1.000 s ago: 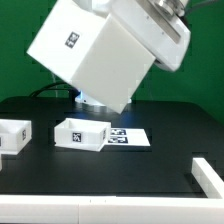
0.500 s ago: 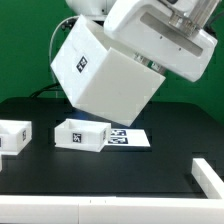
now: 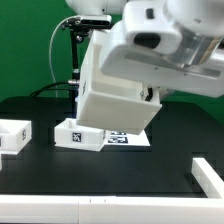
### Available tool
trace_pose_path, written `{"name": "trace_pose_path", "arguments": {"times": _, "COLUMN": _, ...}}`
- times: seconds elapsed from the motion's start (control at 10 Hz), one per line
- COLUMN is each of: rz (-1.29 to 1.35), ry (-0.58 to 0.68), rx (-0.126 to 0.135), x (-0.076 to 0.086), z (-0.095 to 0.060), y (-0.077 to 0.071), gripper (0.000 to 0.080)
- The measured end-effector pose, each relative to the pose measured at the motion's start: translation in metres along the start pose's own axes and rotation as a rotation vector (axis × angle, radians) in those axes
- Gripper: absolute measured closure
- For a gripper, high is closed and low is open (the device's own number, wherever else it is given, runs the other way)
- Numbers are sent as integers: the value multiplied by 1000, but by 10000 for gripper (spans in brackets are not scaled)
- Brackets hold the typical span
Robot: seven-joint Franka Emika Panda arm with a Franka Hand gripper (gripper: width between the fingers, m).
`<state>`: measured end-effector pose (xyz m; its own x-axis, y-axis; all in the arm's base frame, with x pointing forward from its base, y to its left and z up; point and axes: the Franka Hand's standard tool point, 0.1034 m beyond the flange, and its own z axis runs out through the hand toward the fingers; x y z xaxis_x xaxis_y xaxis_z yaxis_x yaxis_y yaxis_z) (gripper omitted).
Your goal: Assemble drawer
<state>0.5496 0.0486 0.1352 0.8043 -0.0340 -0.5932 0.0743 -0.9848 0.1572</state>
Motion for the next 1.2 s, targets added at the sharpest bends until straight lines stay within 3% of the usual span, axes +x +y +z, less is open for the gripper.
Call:
{"name": "trace_pose_path", "arguments": {"times": 0.2, "rz": -21, "ry": -108, "rx": 15, "x": 1, "z": 12, "y": 2, "gripper": 767}}
{"name": "trace_pose_path", "arguments": {"times": 0.4, "rz": -35, "ry": -102, "rx": 19, "x": 4, "z": 12, "y": -1, "gripper": 767}}
{"name": "trace_pose_path", "arguments": {"times": 0.5, "rz": -29, "ry": -109, "rx": 34, "x": 4, "z": 14, "y": -3, "gripper": 767}}
{"name": "trace_pose_path", "arguments": {"times": 0.6, "rz": 23, "ry": -156, "rx": 133, "x": 5, "z": 22, "y": -8, "gripper": 767}}
{"name": "trace_pose_path", "arguments": {"times": 0.7, "rz": 73, "ry": -190, "rx": 177, "x": 10, "z": 26, "y": -9, "gripper": 767}}
{"name": "trace_pose_path", "arguments": {"times": 0.9, "rz": 138, "ry": -340, "rx": 334, "x": 13, "z": 28, "y": -19, "gripper": 767}}
{"name": "trace_pose_path", "arguments": {"times": 1.0, "rz": 124, "ry": -419, "rx": 331, "x": 13, "z": 28, "y": -13, "gripper": 767}}
{"name": "trace_pose_path", "arguments": {"times": 1.1, "rz": 86, "ry": -442, "rx": 311, "x": 14, "z": 26, "y": -13, "gripper": 767}}
{"name": "trace_pose_path", "arguments": {"times": 1.2, "rz": 83, "ry": -449, "rx": 316, "x": 12, "z": 29, "y": -15, "gripper": 767}}
